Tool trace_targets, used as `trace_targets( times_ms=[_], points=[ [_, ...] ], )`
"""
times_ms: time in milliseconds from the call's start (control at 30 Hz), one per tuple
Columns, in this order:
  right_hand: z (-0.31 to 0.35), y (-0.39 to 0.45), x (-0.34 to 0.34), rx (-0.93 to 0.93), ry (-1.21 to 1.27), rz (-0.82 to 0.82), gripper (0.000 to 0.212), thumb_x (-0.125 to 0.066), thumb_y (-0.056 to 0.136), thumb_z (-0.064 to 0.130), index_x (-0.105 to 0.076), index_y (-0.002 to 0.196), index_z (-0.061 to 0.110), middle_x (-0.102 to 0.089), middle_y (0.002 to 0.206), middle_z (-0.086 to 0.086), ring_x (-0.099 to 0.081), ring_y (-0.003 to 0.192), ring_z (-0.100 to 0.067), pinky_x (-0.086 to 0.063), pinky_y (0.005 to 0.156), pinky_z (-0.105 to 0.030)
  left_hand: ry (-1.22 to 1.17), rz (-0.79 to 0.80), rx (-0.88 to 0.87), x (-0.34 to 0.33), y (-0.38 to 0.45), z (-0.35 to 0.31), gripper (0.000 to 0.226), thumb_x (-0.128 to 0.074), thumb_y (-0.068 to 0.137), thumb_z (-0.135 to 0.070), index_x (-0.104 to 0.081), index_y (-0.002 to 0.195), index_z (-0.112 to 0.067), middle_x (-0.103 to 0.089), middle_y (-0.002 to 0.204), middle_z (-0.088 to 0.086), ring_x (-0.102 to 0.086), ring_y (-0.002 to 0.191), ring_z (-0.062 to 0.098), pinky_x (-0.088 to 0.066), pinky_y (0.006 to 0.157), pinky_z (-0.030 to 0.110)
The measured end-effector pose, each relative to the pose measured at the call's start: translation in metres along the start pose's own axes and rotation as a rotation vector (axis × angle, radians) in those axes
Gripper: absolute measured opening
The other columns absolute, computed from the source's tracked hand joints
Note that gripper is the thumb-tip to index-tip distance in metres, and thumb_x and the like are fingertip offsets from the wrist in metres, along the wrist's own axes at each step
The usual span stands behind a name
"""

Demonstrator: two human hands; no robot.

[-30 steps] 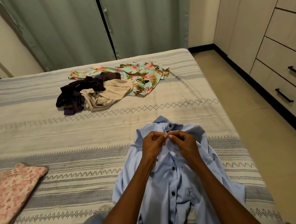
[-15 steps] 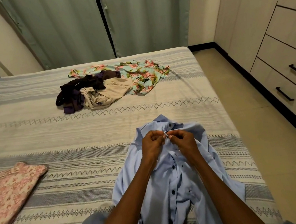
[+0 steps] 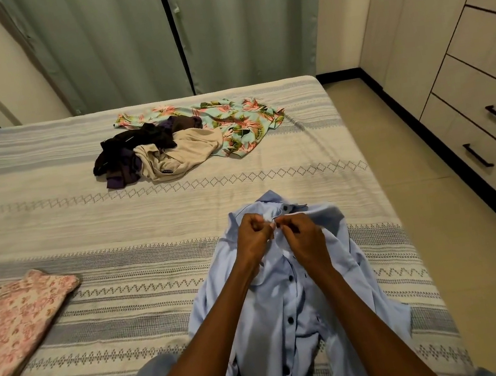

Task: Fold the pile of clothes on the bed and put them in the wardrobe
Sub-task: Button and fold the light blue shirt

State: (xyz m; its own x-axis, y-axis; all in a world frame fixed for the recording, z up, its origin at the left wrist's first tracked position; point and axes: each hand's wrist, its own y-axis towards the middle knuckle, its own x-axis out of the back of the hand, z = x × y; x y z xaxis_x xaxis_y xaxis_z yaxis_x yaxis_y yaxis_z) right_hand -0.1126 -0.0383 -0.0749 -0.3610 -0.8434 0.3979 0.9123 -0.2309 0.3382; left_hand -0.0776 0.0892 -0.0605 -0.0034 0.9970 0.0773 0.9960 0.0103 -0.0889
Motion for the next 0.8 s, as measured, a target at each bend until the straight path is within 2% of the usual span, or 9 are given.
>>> trace_targets(
  times_ms=[100, 200, 267, 333, 467, 533, 633, 733, 800],
  points=[
    [-0.002, -0.001, 0.001, 0.119, -0.078, 0.035, 0.017, -0.066, 0.093, 0.012, -0.073, 0.109, 0.008, -0.071, 0.105, -0.006, -0.067, 0.096, -0.016, -0.049, 0.084, -0.017, 0.002, -0.005, 0.005, 0.0, 0.002, 0.003, 0.025, -0.063, 0.092, 0.001, -0.049, 0.08, -0.016, -0.05, 0.07, 0.0, -0.051, 0.07, 0.017, -0.046, 0.068, 0.036],
    [-0.001, 0.0, 0.004, 0.141, -0.081, 0.059, 0.017, -0.069, 0.091, 0.014, -0.072, 0.108, 0.01, -0.072, 0.103, -0.004, -0.066, 0.094, -0.013, -0.046, 0.082, -0.01, 0.001, 0.007, -0.013, -0.002, 0.001, 0.004, 0.024, -0.062, 0.092, 0.001, -0.049, 0.081, -0.016, -0.05, 0.075, 0.002, -0.051, 0.076, 0.019, -0.046, 0.072, 0.035],
    [0.0, 0.002, 0.007, 0.055, -0.004, 0.072, 0.015, -0.07, 0.092, 0.015, -0.072, 0.107, 0.014, -0.073, 0.101, 0.002, -0.067, 0.093, -0.008, -0.047, 0.08, -0.008, -0.025, 0.036, -0.011, -0.001, 0.0, 0.002, 0.023, -0.063, 0.093, 0.0, -0.05, 0.082, -0.016, -0.052, 0.075, 0.001, -0.052, 0.075, 0.015, -0.047, 0.071, 0.03],
    [0.0, 0.003, 0.009, -0.096, 0.217, 0.092, 0.014, -0.069, 0.093, 0.014, -0.072, 0.105, 0.02, -0.074, 0.101, 0.007, -0.069, 0.097, -0.008, -0.051, 0.083, -0.014, -0.13, 0.098, 0.03, 0.0, 0.001, 0.0, 0.019, -0.064, 0.093, -0.001, -0.051, 0.086, -0.013, -0.057, 0.076, 0.002, -0.057, 0.075, 0.015, -0.049, 0.07, 0.028],
    [0.002, 0.003, 0.011, -0.355, 0.728, 0.126, 0.015, -0.059, 0.097, 0.008, -0.069, 0.108, 0.009, -0.074, 0.105, -0.004, -0.07, 0.101, -0.016, -0.056, 0.088, -0.027, -0.386, 0.166, 0.202, -0.002, 0.0, -0.007, 0.021, -0.064, 0.092, 0.002, -0.052, 0.083, -0.013, -0.058, 0.074, 0.009, -0.056, 0.072, 0.018, -0.051, 0.065, 0.024],
    [-0.001, 0.005, 0.01, -0.46, 0.807, 0.127, 0.016, -0.057, 0.098, 0.007, -0.068, 0.109, 0.008, -0.072, 0.107, -0.008, -0.069, 0.103, -0.021, -0.055, 0.094, -0.036, -0.353, 0.147, 0.214, -0.008, 0.0, -0.008, 0.021, -0.065, 0.092, 0.001, -0.051, 0.084, -0.014, -0.056, 0.071, 0.007, -0.055, 0.069, 0.018, -0.05, 0.06, 0.023],
    [-0.013, 0.003, 0.006, -0.37, 0.509, 0.0, 0.017, -0.063, 0.097, 0.02, -0.069, 0.112, 0.015, -0.071, 0.113, -0.007, -0.067, 0.107, -0.02, -0.054, 0.097, -0.043, -0.181, 0.05, 0.098, -0.015, 0.005, -0.012, 0.02, -0.069, 0.089, -0.002, -0.054, 0.086, -0.014, -0.061, 0.074, 0.004, -0.058, 0.063, 0.012, -0.047, 0.054, 0.02],
    [-0.016, -0.011, 0.007, -0.194, 0.134, -0.152, 0.021, -0.074, 0.089, 0.034, -0.064, 0.102, 0.021, -0.068, 0.097, 0.005, -0.065, 0.087, -0.008, -0.057, 0.076, -0.035, -0.142, 0.005, 0.039, -0.021, 0.015, -0.024, 0.02, -0.073, 0.087, -0.002, -0.056, 0.083, -0.013, -0.063, 0.075, 0.005, -0.056, 0.053, 0.011, -0.042, 0.044, 0.02],
    [-0.02, -0.023, 0.006, -0.045, -0.158, -0.116, 0.03, -0.077, 0.083, 0.041, -0.06, 0.098, 0.021, -0.064, 0.088, 0.006, -0.062, 0.079, -0.011, -0.052, 0.065, -0.031, -0.135, -0.009, 0.032, -0.025, 0.018, -0.031, 0.018, -0.074, 0.086, -0.004, -0.057, 0.085, -0.011, -0.065, 0.075, 0.008, -0.058, 0.053, 0.017, -0.044, 0.043, 0.024]
  ],
)
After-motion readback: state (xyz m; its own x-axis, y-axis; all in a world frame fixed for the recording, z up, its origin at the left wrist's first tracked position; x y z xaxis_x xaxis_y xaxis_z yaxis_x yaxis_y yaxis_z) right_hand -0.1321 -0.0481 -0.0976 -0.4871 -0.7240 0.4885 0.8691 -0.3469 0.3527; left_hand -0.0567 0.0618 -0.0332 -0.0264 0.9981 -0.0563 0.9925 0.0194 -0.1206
